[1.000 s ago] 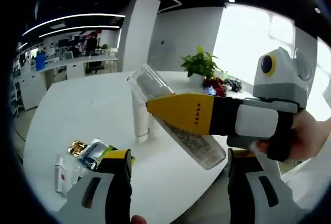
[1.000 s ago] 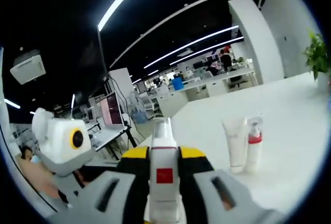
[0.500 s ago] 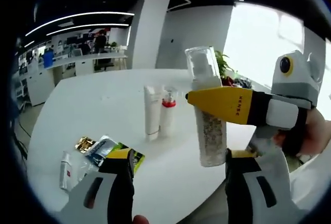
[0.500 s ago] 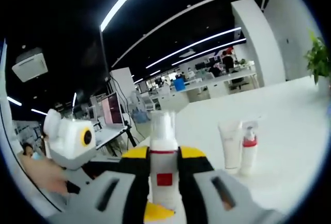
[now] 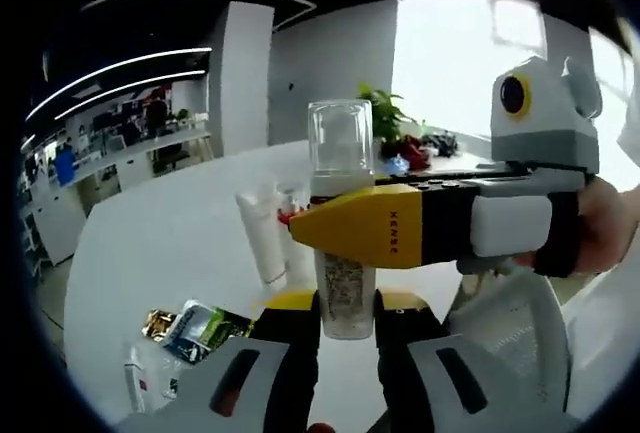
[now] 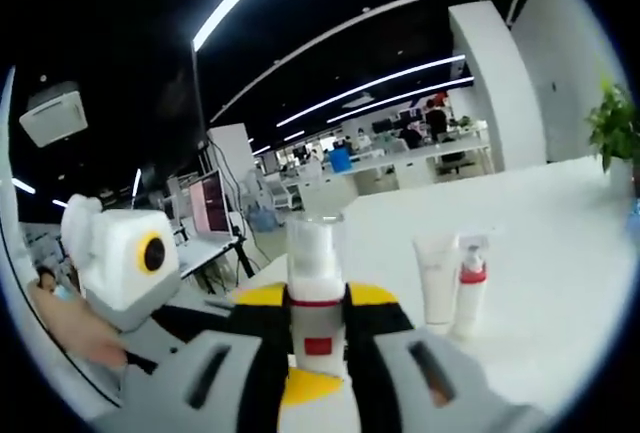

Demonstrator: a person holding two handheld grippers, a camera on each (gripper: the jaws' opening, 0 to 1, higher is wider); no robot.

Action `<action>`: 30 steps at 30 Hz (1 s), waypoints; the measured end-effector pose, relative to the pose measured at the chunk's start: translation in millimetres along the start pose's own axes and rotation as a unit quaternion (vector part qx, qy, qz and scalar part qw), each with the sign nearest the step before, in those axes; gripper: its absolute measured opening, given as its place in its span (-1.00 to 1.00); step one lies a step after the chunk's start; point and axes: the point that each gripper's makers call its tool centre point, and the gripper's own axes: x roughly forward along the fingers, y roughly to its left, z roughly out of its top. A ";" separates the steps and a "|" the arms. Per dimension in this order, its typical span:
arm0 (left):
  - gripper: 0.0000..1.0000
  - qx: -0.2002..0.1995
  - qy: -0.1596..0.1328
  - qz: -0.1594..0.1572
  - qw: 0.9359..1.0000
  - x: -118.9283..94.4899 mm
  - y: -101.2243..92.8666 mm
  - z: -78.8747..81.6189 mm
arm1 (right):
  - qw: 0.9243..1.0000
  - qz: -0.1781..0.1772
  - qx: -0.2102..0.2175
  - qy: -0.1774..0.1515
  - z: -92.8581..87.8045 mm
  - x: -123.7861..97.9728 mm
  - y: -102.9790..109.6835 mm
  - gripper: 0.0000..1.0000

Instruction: Arrange the skincare products in the storage area until every visible bottle or jar stands upright without overlapping.

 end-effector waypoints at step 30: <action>-0.65 0.078 0.032 -0.214 0.973 41.9 -26.8 -8.6 | 0.993 0.089 -0.076 0.022 13.3 -18.4 -24.1 -0.56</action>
